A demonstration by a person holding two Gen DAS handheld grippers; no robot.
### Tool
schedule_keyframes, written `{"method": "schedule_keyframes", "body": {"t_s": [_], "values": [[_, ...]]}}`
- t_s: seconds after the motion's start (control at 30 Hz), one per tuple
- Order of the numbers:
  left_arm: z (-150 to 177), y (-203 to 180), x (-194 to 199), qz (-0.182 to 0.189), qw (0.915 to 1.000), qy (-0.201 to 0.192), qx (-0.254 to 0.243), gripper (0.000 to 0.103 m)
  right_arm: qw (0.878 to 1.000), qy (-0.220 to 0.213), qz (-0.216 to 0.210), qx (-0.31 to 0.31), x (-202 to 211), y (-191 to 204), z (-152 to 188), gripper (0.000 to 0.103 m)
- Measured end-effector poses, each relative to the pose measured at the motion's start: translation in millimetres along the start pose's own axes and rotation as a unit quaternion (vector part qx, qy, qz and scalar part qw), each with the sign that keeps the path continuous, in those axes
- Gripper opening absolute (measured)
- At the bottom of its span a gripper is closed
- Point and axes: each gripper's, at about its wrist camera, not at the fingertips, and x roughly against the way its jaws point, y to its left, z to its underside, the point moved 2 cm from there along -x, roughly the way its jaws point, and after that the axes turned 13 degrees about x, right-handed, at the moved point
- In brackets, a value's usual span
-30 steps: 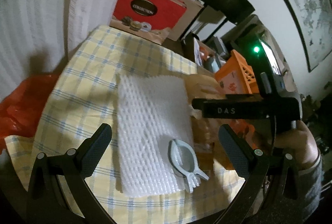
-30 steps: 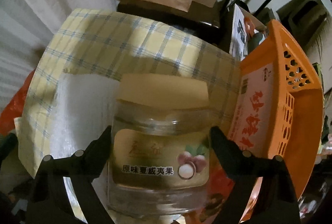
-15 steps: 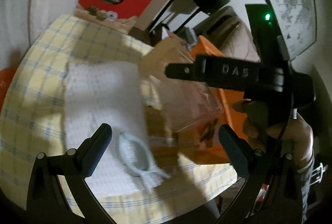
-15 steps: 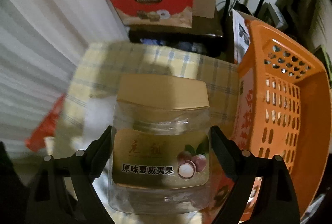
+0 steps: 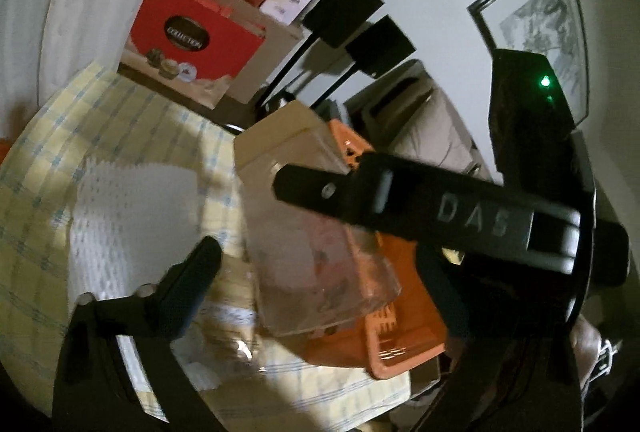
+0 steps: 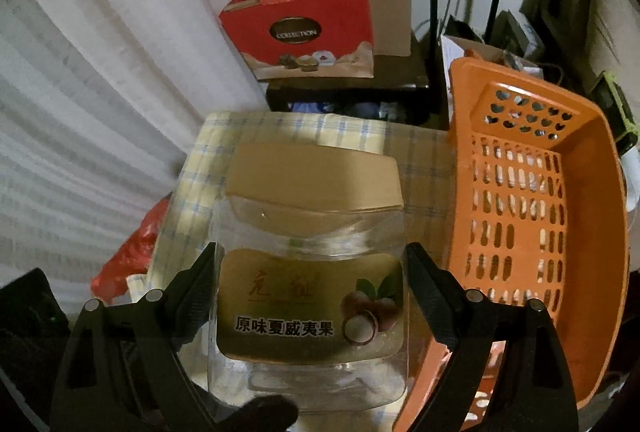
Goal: Organize objects
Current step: 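Carry the jar over the orange basket with the right gripper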
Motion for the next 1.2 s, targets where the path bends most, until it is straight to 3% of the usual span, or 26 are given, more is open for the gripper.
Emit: {"method": "schedule_keyframes", "body": {"t_s": [0.03,0.07,0.47,0.9,1.2], "values": [[0,-4,0,-0.005,1.0000,0.002,0.000,0.074,1.000,-0.001,0.002,0.003,4,0,2,0.091],[1,-7,-2,-0.009,0.9999,0.006,-0.001,0.072,1.000,-0.003,0.009,0.006,7,0,2,0.091],[18,-58,-22,0.005,0.9991,0.037,-0.021,0.071,0.999,-0.019,0.044,-0.013,45,-43,18,0.091],[63,-92,-71,0.004,0.9924,0.112,-0.051,0.072,0.998,0.000,0.064,-0.022,52,-110,60,0.091],[77,-98,-67,-0.026,0.9865,0.124,-0.104,0.072,0.995,0.011,0.082,-0.052,43,-170,82,0.091]]}}
